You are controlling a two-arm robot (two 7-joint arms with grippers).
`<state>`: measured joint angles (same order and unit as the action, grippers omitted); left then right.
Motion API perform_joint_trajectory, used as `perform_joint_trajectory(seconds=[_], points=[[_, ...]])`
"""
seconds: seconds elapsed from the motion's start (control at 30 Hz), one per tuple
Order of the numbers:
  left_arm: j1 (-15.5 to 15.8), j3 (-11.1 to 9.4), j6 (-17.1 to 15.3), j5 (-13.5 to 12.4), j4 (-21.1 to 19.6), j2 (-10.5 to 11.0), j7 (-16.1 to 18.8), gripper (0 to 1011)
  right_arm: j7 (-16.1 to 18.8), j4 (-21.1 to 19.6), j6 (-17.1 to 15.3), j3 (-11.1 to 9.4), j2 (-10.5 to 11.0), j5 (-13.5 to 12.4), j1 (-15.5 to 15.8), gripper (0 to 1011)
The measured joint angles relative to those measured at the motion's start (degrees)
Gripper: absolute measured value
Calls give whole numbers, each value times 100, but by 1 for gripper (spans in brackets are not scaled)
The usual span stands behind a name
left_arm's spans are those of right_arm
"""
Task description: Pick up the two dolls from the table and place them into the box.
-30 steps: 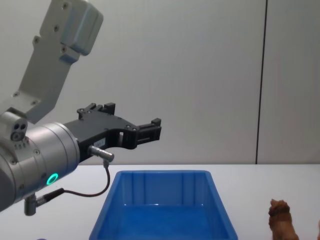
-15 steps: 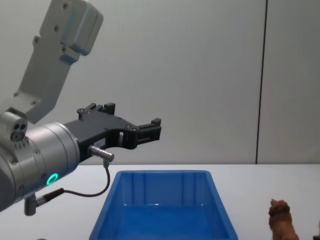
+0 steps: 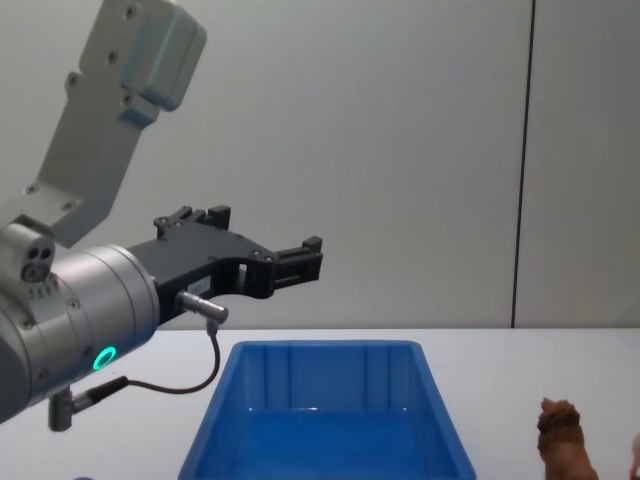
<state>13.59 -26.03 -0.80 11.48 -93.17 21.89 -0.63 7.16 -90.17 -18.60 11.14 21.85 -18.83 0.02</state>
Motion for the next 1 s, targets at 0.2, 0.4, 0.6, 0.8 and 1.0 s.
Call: perform_joint_trajectory(seconds=[0.2, 0.4, 0.6, 0.8, 1.0], points=[[0, 0, 0, 0, 0, 0, 0, 1002, -87, -21, 44, 3, -25, 55, -20, 461], [0, 0, 0, 0, 0, 0, 0, 1002, -176, -125, 200, 3, -44, 146, -35, 363], [0, 0, 0, 0, 0, 0, 0, 1002, -211, -281, 396, -3, -64, 250, -82, 362], [0, 0, 0, 0, 0, 0, 0, 1002, -89, -478, 527, -2, -100, 326, -194, 362], [0, 0, 0, 0, 0, 0, 0, 1002, 143, -625, 537, 28, -166, 350, -348, 362]])
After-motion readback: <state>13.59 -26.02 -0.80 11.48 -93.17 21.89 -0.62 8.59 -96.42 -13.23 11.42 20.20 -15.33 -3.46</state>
